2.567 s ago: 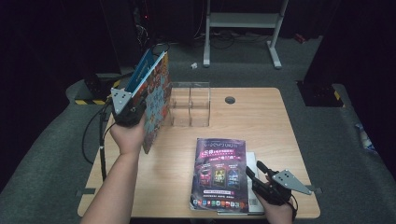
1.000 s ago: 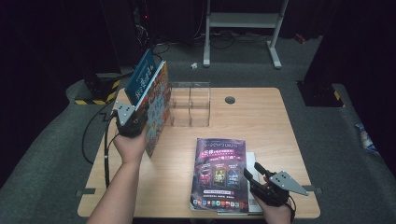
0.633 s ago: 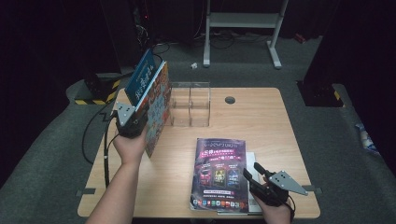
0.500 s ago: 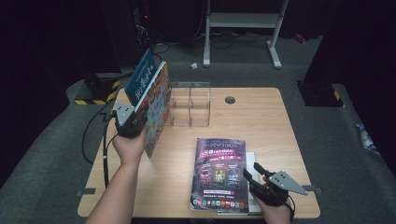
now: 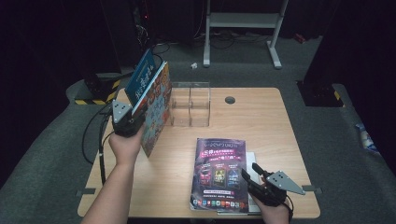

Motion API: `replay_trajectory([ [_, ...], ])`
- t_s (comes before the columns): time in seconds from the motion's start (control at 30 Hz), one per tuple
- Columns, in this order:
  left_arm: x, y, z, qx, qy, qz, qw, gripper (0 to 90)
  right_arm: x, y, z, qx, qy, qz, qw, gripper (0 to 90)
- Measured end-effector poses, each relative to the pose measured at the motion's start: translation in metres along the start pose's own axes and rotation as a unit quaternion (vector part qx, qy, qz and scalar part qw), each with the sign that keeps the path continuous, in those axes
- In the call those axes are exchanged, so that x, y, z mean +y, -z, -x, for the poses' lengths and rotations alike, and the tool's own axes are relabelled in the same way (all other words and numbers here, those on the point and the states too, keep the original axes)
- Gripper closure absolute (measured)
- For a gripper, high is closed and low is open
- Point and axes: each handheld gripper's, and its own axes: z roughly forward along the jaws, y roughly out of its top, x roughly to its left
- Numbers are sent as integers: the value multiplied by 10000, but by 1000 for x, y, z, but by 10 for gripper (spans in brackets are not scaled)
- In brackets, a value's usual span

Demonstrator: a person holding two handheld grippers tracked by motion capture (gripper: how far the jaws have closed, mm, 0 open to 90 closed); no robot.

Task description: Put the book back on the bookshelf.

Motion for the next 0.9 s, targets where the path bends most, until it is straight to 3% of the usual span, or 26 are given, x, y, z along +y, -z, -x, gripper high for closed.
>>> replay_trajectory([
  [0.27, 1, -3, 0, 233, 161, 196, 9994, 810, 0, 0, 0, 1, 11, -9, 10000, 487],
  [0.9, 30, -21, 12, 398, -67, 499, 9979, 812, 0, 5, 5, -41, -22, 57, 10000, 492],
])
